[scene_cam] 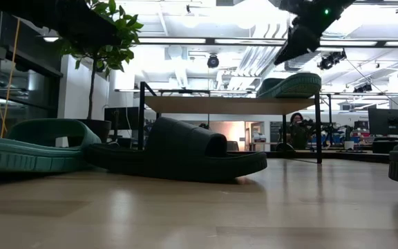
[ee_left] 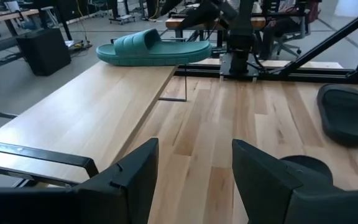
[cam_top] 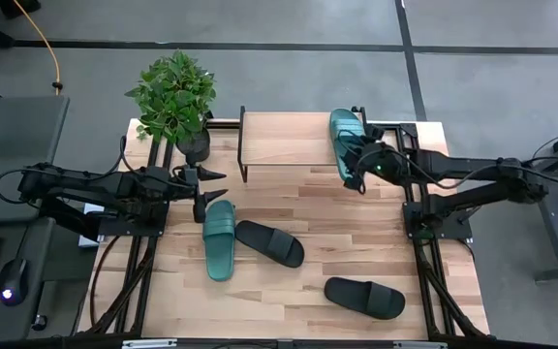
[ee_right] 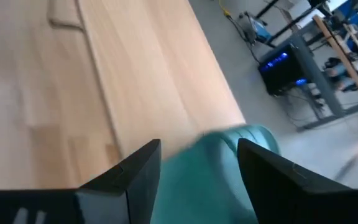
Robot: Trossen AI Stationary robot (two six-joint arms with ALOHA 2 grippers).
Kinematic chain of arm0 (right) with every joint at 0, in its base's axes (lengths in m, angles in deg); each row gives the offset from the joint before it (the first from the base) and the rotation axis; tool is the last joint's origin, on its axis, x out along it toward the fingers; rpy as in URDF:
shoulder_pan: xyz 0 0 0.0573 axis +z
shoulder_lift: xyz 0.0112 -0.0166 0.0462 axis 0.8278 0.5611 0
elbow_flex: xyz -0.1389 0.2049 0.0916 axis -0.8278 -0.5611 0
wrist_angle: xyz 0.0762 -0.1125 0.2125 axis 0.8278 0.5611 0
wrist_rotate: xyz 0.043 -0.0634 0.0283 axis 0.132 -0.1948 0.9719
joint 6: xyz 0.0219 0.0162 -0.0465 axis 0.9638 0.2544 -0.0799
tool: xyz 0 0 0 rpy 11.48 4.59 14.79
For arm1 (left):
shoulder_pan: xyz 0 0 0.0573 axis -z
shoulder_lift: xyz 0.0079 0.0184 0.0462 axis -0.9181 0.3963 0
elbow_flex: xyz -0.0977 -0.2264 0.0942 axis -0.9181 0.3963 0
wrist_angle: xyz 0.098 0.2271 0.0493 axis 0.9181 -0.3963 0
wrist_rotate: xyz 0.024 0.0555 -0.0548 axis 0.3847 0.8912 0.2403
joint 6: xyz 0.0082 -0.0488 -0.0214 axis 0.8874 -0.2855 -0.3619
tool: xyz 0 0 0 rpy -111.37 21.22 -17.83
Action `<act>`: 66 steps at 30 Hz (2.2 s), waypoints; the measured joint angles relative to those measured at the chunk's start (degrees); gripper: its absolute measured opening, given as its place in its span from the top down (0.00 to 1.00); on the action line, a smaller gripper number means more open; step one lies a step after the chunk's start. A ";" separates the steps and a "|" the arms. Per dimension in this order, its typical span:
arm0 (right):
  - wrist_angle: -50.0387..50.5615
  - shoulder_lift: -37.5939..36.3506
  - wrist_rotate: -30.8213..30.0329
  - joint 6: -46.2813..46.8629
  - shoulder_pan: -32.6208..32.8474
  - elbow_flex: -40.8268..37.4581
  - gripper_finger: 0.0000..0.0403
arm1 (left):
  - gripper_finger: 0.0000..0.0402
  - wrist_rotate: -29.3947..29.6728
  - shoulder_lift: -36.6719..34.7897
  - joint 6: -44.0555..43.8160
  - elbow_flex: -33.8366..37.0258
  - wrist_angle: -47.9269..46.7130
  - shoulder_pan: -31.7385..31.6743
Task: Pick and place slides into the shelf
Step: Put the green slide on the shelf
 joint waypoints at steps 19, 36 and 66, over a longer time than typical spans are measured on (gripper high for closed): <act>-3.71 0.00 5.96 19.15 11.44 0.01 0.49 | 0.53 -1.77 0.07 2.08 -4.98 -7.16 5.80; -3.73 0.02 6.06 20.30 12.92 0.02 0.49 | 0.53 23.57 8.26 4.76 -9.79 -13.95 23.48; -4.77 0.07 10.18 25.40 12.86 0.02 0.49 | 0.53 30.62 38.36 -18.32 -28.20 -42.84 40.23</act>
